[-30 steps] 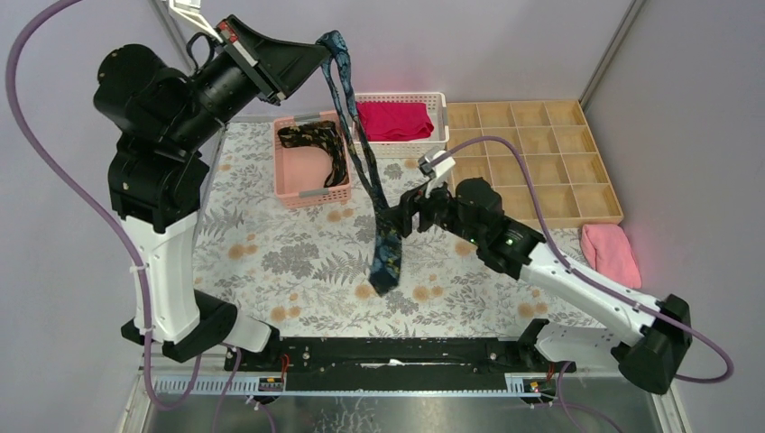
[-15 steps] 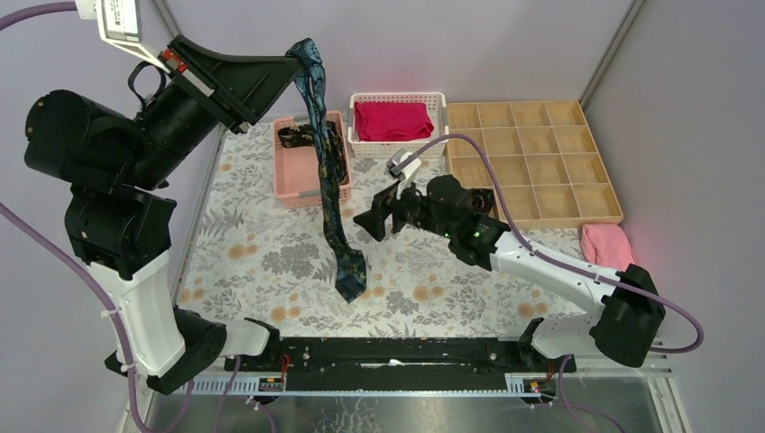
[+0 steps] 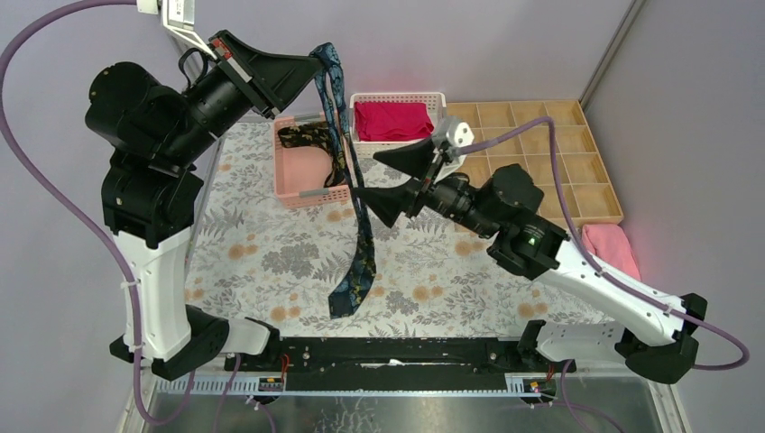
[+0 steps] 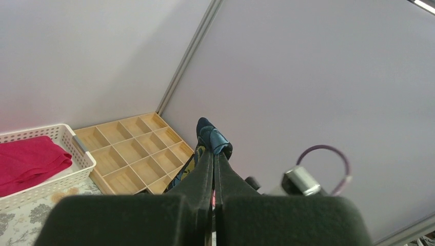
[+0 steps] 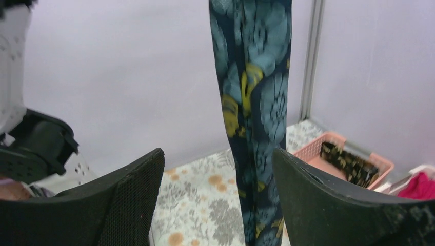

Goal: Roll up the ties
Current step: Flatten out the tie at the center of the board.

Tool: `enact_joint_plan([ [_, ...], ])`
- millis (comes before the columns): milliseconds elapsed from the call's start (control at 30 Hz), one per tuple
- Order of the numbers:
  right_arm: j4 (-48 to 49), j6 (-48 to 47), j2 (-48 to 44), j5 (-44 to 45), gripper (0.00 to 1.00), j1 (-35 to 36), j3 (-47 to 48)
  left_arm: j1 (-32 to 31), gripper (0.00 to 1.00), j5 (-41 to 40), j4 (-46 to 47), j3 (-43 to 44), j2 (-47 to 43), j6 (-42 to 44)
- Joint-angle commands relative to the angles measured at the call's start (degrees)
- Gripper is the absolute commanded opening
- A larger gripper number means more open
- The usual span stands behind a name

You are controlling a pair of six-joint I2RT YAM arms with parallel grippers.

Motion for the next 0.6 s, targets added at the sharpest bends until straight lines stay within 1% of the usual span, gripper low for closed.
enact_joint_plan([
  [0, -1.57, -3.46, 1.38, 3.7, 0.83, 0.89, 5.59, -0.33, 0.0, -1.41, 0.52, -1.38, 0.11, 1.1],
  [167, -3.79, -6.16, 7.09, 5.98, 0.83, 1.99, 12.37, -0.33, 0.0, -0.81, 1.12, -2.65, 0.33, 0.6],
  [367, -8.54, -12.63, 16.18, 15.86, 0.83, 5.25, 23.45, -0.35, 0.0, 0.7, 1.82, -3.99, 0.56, 0.04],
  [433, -7.7, -15.82, 18.94, 21.61, 0.83, 7.69, 26.1, -0.38, 0.0, 1.2, 1.84, -4.51, 0.37, -0.19],
  [533, -7.38, -22.46, 22.98, 32.8, 0.83, 9.85, 30.72, -0.29, 0.0, 1.71, 1.87, -5.08, -0.1, -0.12],
  [567, -8.12, -23.27, 24.42, 34.31, 0.82, 10.13, 32.37, -0.36, 0.0, 1.74, 1.81, -5.45, -0.34, -0.08],
])
